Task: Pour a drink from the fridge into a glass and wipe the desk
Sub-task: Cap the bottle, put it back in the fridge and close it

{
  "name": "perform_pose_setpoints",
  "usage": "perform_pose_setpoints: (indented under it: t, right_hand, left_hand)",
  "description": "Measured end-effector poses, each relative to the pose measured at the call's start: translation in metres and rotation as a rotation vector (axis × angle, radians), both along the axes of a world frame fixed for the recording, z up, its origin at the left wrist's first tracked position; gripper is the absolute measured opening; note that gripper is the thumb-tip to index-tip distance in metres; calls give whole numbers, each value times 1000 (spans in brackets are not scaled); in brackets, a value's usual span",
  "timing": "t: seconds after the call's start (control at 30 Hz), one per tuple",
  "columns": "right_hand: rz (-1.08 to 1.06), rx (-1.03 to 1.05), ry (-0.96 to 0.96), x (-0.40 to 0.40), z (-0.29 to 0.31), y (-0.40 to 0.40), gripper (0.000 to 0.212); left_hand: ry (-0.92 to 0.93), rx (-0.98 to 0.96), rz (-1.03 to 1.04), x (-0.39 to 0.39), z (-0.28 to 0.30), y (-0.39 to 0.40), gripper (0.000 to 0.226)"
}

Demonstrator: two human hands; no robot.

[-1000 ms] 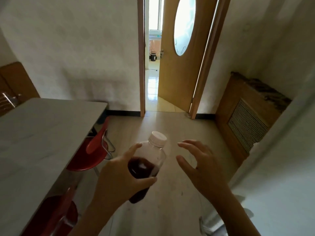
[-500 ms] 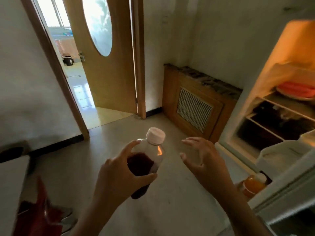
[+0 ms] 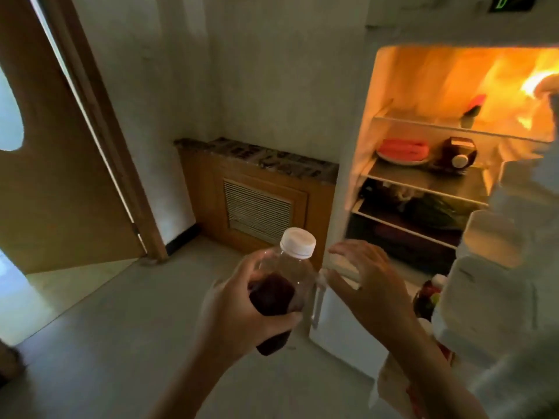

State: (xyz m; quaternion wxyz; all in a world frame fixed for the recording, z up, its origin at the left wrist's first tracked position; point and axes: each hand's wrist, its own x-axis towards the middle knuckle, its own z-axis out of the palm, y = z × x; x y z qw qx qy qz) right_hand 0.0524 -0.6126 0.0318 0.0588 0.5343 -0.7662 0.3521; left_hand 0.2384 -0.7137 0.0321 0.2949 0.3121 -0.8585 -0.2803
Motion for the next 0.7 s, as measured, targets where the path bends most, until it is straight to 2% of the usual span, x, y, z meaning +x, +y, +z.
perform_pose_setpoints:
  t: [0.27,0.43,0.57,0.7]
  right_hand:
    - [-322,-75,19,-44,22,28,37]
    - [-542,-95,29,-50,22,43,38]
    - [-672,-74,-40,-57,16,44,44]
    - [-848,-78,-83,-68,11,42,31]
  left_hand:
    - [180,44,-395,-122,30,-24,86]
    - [260,143,-696,-184,39,-21,81]
    - [246,182,-915,-225,39,-21,80]
    - [185,225,-1086,-263,35,-22,80]
